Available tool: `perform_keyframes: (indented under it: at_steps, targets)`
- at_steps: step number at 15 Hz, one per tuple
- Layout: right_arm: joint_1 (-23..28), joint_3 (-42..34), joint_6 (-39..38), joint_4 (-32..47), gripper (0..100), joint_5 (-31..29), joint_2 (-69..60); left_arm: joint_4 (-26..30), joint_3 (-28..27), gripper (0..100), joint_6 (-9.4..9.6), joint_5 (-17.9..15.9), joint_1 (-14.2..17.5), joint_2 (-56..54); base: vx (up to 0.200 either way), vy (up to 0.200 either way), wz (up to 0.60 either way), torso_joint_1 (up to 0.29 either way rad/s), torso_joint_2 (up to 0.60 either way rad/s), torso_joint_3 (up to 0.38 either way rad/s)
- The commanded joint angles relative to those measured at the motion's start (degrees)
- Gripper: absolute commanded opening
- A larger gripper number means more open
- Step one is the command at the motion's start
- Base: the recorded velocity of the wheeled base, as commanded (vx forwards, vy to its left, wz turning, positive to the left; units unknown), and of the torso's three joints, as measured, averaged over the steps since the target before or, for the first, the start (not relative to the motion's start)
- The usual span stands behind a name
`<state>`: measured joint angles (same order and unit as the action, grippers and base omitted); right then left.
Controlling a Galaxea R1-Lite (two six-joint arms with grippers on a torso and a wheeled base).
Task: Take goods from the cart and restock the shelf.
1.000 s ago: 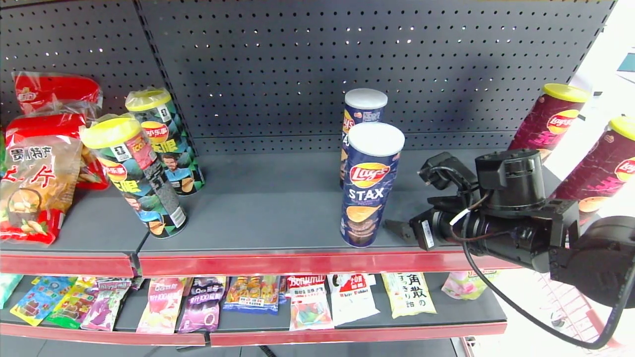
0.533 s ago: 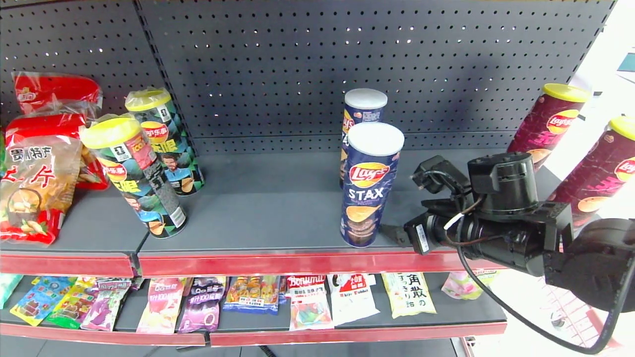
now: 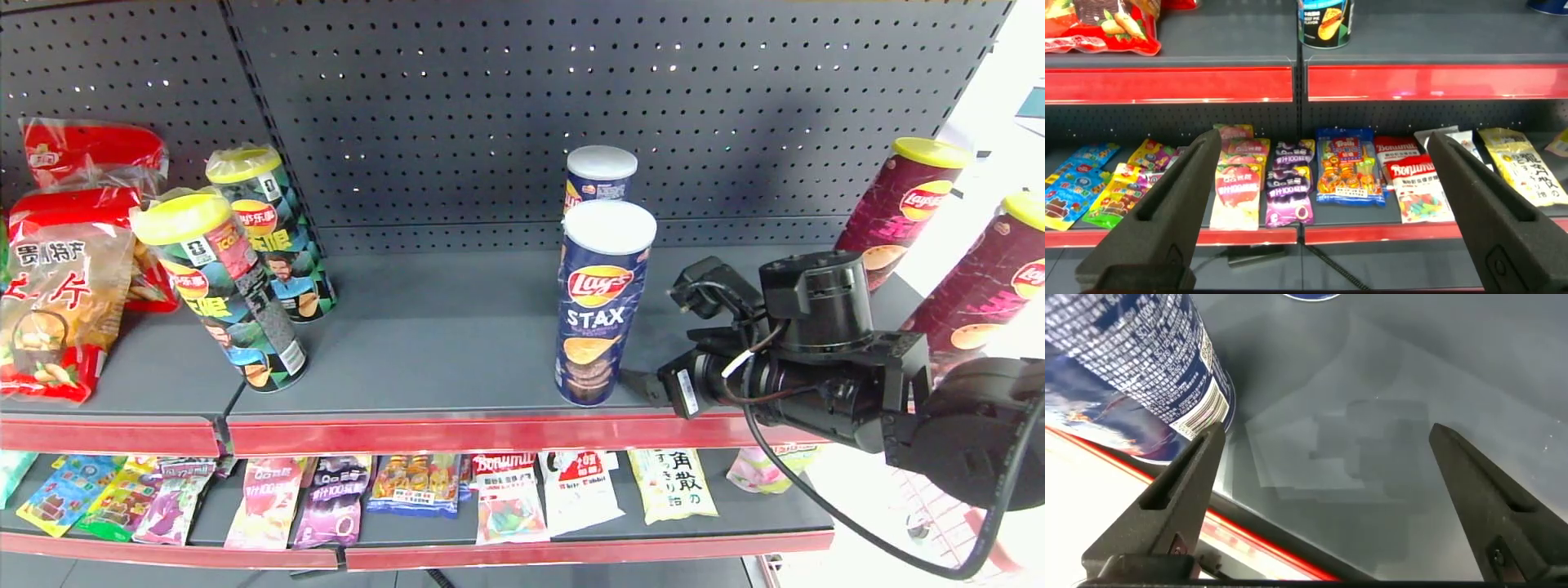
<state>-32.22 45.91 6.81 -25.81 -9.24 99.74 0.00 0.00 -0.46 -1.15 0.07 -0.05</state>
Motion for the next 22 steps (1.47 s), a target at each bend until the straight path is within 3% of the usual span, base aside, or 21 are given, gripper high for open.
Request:
perform_keyframes:
  at_steps: [1, 22]
  targets:
    - [-0.04, 0.14, 0.04, -0.03, 100, 0.01, 0.19, 0.00, 0.00, 100, -0.06, 0.00, 0.01, 0.05, 0.000, 0.000, 0.00, 0.000, 0.00, 0.000]
    - [-0.21, 0.67, -0.05, -0.03, 100, -0.25, -1.48, 0.00, 0.00, 100, -0.06, 0.00, 0.01, 0.05, 0.000, 0.000, 0.00, 0.000, 0.00, 0.000]
